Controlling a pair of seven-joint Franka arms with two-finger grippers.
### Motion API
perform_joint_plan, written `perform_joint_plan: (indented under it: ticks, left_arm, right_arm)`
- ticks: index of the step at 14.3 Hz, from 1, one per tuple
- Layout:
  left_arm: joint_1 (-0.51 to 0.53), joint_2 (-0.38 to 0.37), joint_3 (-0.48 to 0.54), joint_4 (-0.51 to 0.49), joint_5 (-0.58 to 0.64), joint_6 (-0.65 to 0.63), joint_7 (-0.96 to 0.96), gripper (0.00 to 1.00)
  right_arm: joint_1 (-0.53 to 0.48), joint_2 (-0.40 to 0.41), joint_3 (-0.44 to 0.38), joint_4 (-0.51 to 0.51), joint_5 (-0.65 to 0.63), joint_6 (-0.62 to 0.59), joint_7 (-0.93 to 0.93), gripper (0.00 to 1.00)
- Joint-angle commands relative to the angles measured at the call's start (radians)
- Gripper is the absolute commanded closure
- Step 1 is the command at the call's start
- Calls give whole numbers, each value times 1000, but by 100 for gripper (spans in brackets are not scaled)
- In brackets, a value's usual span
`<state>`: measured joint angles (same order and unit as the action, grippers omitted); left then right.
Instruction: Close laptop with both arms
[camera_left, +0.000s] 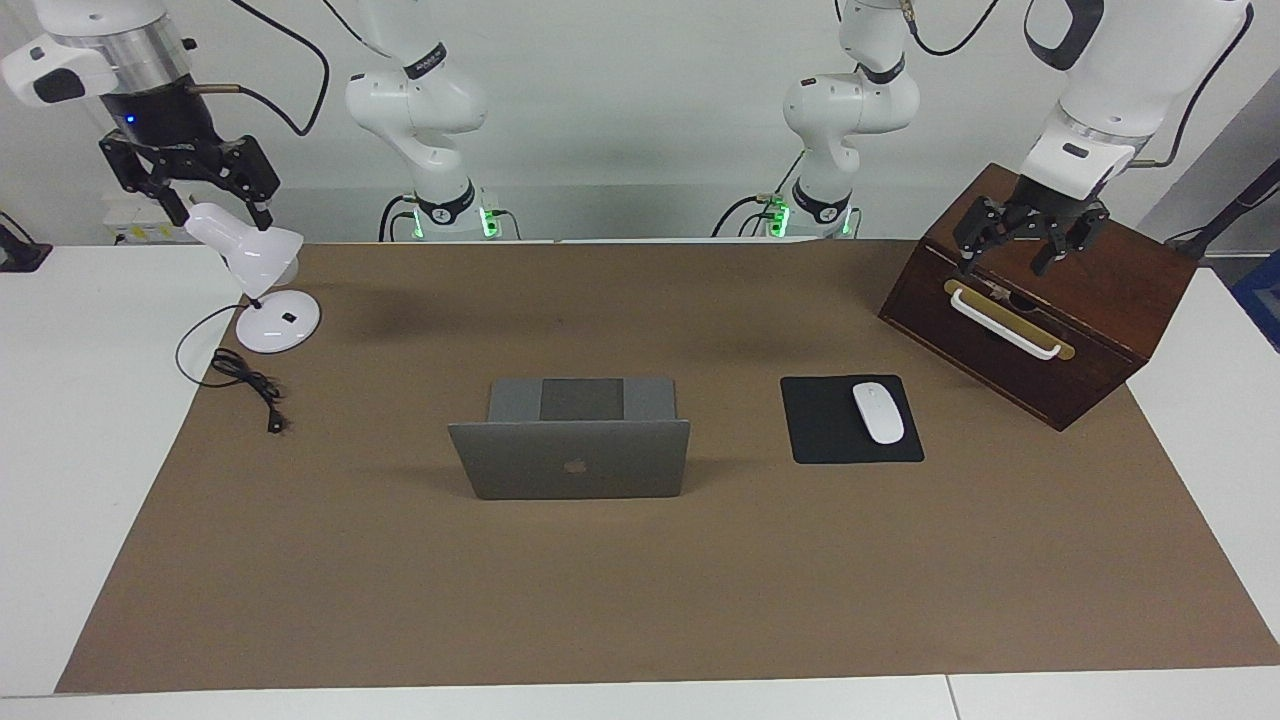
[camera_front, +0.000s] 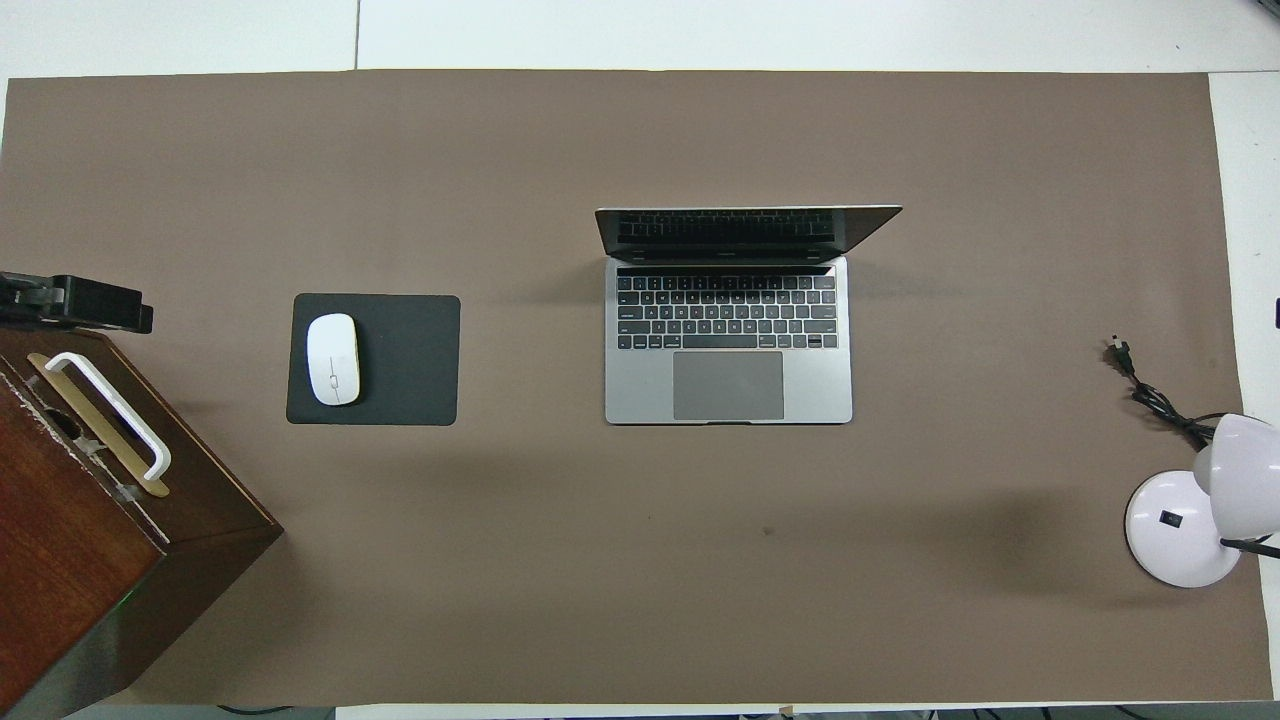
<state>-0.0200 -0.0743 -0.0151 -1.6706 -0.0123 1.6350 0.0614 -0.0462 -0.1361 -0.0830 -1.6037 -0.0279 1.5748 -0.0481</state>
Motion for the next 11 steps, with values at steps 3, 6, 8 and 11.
perform_joint_plan:
  ticks: [3,6,8,11]
  left_arm:
    - [5,-8,-2,-5,11,-18,-12,0]
    - [5,-8,-2,-3,11,-20,-12,0]
    - [5,-8,0,-1,11,-23,-12,0]
    - [5,-8,1,0,11,-26,-12,0]
  right_arm:
    - [-11,-20,2,-16,-20,-9,-18,0]
    - [-24,-22,0,-18,-14,-9,-33,0]
    - [-43,-22,0,-19,-3,-9,-68,0]
    - [-41,-20,3,-16,-4,-9,-79,0]
